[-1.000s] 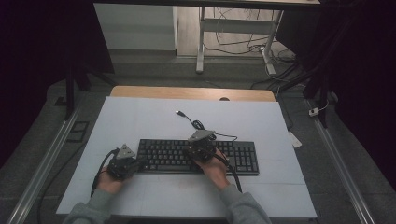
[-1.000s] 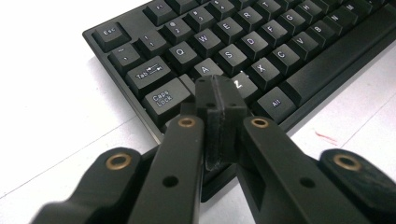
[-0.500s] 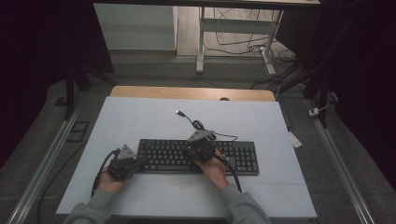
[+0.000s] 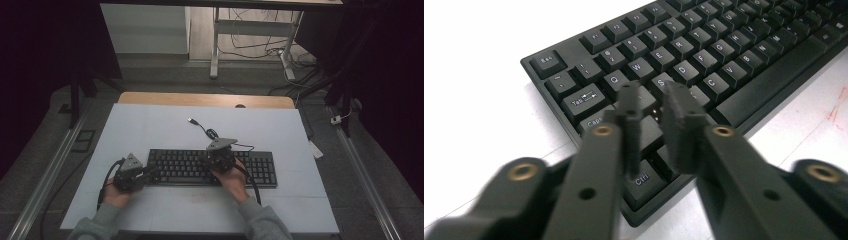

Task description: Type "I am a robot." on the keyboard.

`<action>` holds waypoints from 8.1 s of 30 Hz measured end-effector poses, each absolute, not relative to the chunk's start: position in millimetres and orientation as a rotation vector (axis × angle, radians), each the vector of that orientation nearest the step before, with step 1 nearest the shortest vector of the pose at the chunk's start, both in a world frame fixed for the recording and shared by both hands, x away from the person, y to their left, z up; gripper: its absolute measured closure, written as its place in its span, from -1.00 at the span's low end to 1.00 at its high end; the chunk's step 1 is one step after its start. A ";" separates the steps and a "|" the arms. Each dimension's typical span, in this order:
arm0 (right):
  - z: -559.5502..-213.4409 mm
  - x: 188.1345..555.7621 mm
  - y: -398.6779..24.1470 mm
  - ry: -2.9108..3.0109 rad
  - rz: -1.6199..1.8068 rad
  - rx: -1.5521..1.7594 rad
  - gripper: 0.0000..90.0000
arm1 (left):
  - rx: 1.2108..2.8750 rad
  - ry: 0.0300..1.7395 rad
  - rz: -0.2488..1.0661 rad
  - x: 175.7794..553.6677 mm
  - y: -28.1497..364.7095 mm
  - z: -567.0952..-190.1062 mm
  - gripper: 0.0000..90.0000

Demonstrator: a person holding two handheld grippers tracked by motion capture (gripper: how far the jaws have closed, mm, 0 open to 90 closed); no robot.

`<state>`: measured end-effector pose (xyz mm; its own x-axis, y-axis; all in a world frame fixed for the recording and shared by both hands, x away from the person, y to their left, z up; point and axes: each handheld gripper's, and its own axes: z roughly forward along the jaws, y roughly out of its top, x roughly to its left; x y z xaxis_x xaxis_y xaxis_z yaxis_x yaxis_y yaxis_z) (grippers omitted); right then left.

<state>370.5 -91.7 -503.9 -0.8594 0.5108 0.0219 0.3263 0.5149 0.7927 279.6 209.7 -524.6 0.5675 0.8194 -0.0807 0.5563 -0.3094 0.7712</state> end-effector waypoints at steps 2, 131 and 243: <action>-502.7 369.6 -93.8 2.549 1.275 0.708 0.80 | 1.998 1.109 0.431 279.5 209.8 -524.1 0.43; -494.2 351.0 -149.2 2.475 1.283 0.745 0.20 | 2.070 0.927 0.313 301.7 165.5 -488.0 -0.24; -497.3 350.8 -148.1 2.485 1.242 0.744 0.17 | 2.032 1.025 0.358 309.2 191.3 -496.2 0.29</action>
<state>350.8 -148.1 -497.3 -0.8334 0.5526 -0.0077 0.3256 0.5022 0.8011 309.2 191.3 -496.2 0.6295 0.7702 -0.1021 0.5393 -0.3386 0.7711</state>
